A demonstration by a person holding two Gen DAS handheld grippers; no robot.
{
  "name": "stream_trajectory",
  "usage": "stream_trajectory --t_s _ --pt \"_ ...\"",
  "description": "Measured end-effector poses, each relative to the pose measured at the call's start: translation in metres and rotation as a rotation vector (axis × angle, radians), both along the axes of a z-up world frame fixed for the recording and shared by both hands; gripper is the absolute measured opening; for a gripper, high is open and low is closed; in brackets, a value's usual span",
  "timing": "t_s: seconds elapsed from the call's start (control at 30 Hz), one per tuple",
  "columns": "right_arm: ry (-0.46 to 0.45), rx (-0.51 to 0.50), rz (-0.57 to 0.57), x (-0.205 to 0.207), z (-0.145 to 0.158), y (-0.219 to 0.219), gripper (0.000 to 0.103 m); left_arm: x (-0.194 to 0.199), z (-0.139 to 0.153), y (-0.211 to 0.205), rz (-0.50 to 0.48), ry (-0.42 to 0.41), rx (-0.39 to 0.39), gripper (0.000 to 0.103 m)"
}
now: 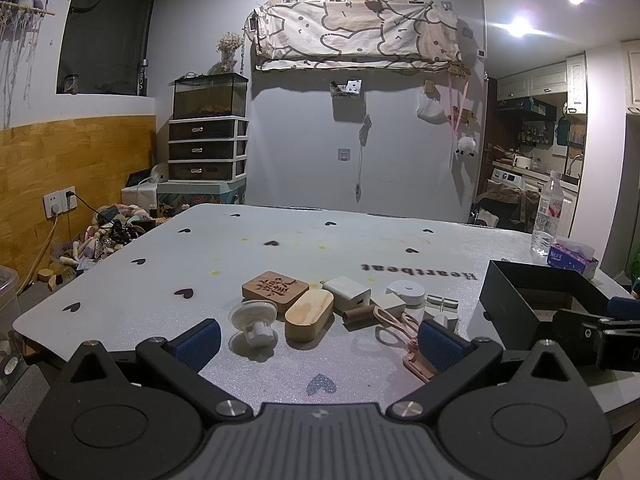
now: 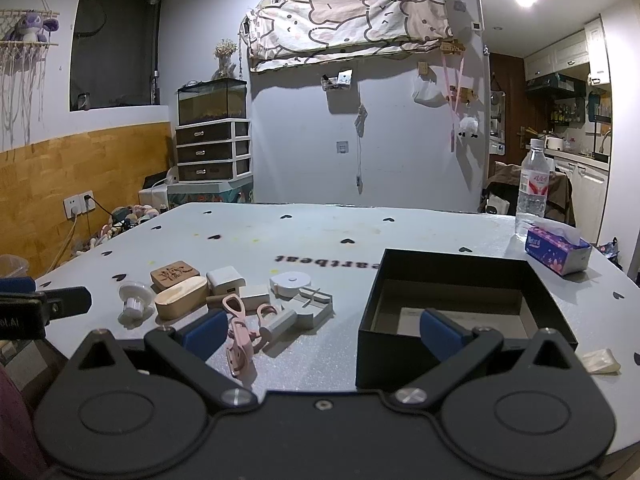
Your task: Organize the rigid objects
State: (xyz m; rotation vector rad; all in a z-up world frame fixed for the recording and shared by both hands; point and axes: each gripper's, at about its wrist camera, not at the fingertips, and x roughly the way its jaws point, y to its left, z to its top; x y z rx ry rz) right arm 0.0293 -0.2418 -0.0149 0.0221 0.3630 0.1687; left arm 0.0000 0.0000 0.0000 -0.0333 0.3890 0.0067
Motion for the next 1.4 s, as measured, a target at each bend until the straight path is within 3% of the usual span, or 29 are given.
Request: stream_trajectory --t_s 1.4 --pt "0.000 -0.007 0.002 -0.0009 0.0004 0.0033 0.103 0.0002 -0.0001 -0.0001 0.000 0.000 0.001 0.103"
